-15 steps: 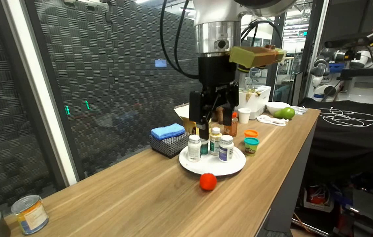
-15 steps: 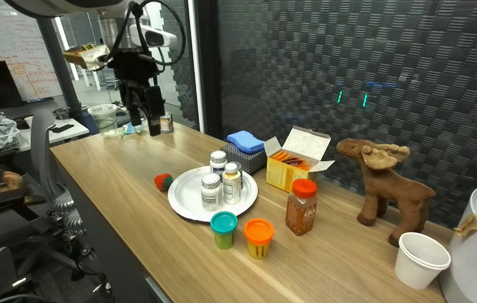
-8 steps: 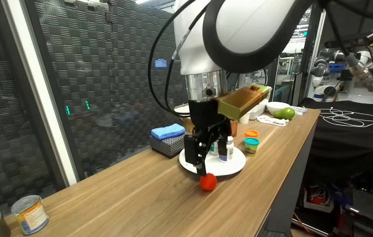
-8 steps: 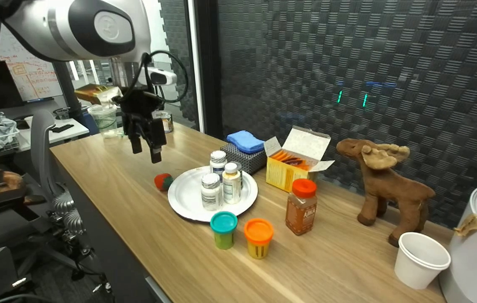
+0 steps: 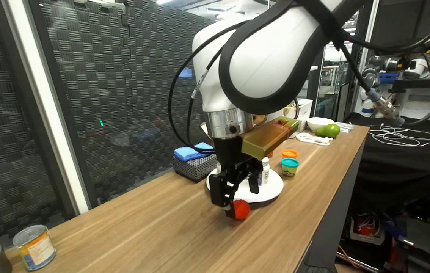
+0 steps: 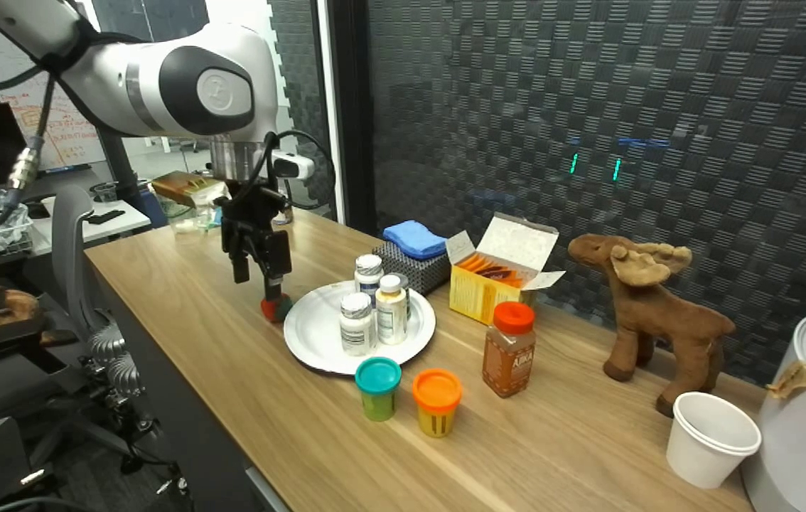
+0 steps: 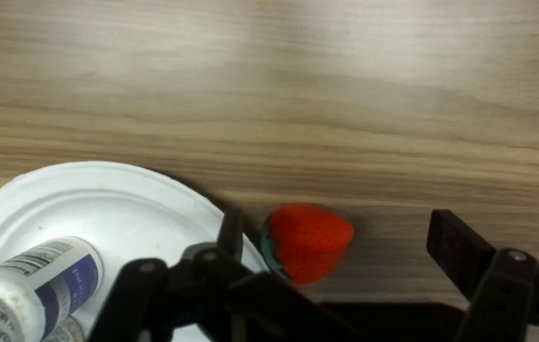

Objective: Put the bottles on the tray

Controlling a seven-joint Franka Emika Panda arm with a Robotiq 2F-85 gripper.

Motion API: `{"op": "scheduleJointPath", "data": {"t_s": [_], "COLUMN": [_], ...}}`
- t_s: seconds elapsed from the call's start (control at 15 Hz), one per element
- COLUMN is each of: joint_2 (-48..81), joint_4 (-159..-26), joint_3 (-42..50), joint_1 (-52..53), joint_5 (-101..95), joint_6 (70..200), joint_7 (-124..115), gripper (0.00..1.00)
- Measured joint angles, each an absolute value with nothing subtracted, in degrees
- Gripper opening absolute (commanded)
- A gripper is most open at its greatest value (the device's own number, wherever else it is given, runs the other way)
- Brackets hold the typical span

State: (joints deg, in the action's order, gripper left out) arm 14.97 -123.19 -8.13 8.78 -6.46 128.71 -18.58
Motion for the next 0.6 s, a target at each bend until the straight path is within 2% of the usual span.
{"op": "scheduleJointPath", "data": {"t_s": [0.4, 0.47, 0.6], "joint_2": [18.30, 18.82, 19.75], "joint_4": [-120.70, -120.30, -119.49], "joint_3": [-7.59, -7.51, -7.40], "joint_1": [8.86, 8.88, 8.92], "joint_5": [-6.46, -6.46, -6.46], "joint_6": [128.27, 128.13, 127.60], "joint_7": [-18.56, -18.56, -18.55], "gripper": [1.00, 0.94, 0.69]}}
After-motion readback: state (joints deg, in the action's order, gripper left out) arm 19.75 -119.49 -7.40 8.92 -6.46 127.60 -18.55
